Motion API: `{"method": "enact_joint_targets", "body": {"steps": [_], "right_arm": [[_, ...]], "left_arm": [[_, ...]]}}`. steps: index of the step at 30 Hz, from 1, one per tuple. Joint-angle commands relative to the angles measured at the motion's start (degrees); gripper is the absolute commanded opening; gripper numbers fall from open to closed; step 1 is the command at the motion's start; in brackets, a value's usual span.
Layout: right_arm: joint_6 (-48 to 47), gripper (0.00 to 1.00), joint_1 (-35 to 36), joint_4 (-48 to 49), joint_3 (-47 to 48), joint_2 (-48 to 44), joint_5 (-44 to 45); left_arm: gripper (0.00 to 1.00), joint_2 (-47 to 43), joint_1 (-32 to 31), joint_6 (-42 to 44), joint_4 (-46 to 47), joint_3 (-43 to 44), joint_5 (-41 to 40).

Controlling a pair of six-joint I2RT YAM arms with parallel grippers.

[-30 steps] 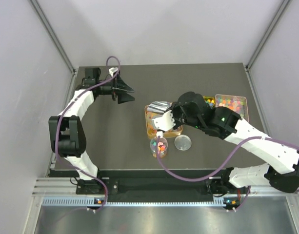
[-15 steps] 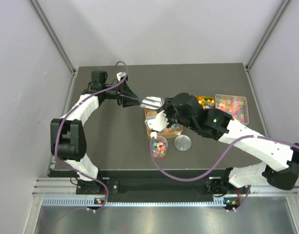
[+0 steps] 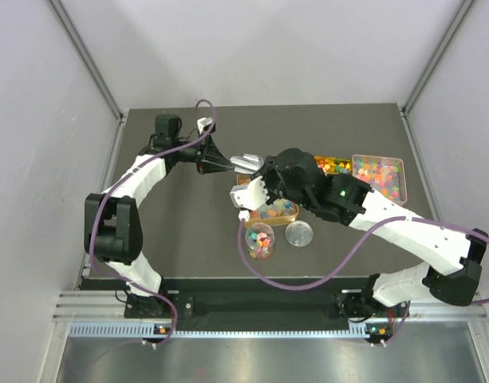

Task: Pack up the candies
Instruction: Adjust the spatula.

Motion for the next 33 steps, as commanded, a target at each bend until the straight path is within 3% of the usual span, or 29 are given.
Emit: {"method": "enact_joint_targets", "body": {"steps": [1, 6, 9, 10, 11, 12, 13, 14, 19, 20, 25, 29, 33], "right_arm": [[0.9, 0.0, 0.9, 4.3, 3.9, 0.3, 0.0], [3.9, 0.0, 1.0, 4.5, 2.4, -0.6, 0.1], [11.7, 0.34, 0.4, 8.4, 2.0, -1.5, 2.3], [16.0, 0.68, 0.0, 8.9, 2.8, -1.7, 2.9], [26.8, 0.96, -1.9, 8.9, 5.5, -1.8, 2.5], [32.2, 1.0, -3.5, 6.4, 7.1, -2.0, 1.0], [37.9, 1.0, -5.7, 4.9, 8.6, -2.8, -1.9], [49.1, 1.0, -12.4, 3.4, 11.1, -3.3, -11.5], [70.7, 0.99, -28.1, 1.5, 17.5, -1.8, -32.1], [72.5, 0.98, -31.5, 1.9, 18.7, -1.0, -37.6], [82.9, 0.91, -37.1, 8.0, 21.8, 3.0, -46.7], [86.9, 0.76, -40.4, 16.0, 21.6, 5.4, -67.3], [89.9, 0.69, -39.6, 25.5, 13.5, 4.3, -78.2]], "left_arm": [[0.0, -1.9, -0.6, -0.9, 4.2, 0.2, 3.2], [0.0, -3.4, -0.5, -3.6, 8.6, -0.3, 5.1], [0.0, -6.0, 0.9, -3.3, 8.6, -1.6, 4.7], [0.0, -7.0, 2.1, -2.6, 8.5, -2.2, 4.3], [0.0, -8.8, 2.8, -1.9, 8.1, -3.9, 3.7], [0.0, -9.9, 3.6, -1.4, 7.7, -5.0, 1.9], [0.0, -11.0, 5.2, -0.6, 7.8, -6.3, 1.2], [0.0, -12.2, 5.9, -0.3, 8.0, -8.9, 0.4], [0.0, -17.4, 8.1, -5.4, 14.1, -15.7, -1.1], [0.0, -18.0, 8.1, -5.5, 14.3, -16.5, -1.1], [0.0, -17.3, 8.2, -0.6, 7.5, -12.5, -0.3], [0.0, -12.7, 10.4, 0.9, 4.5, -6.5, 2.6], [0.0, -7.7, 12.2, 4.4, -0.2, 0.6, 6.3]]}}
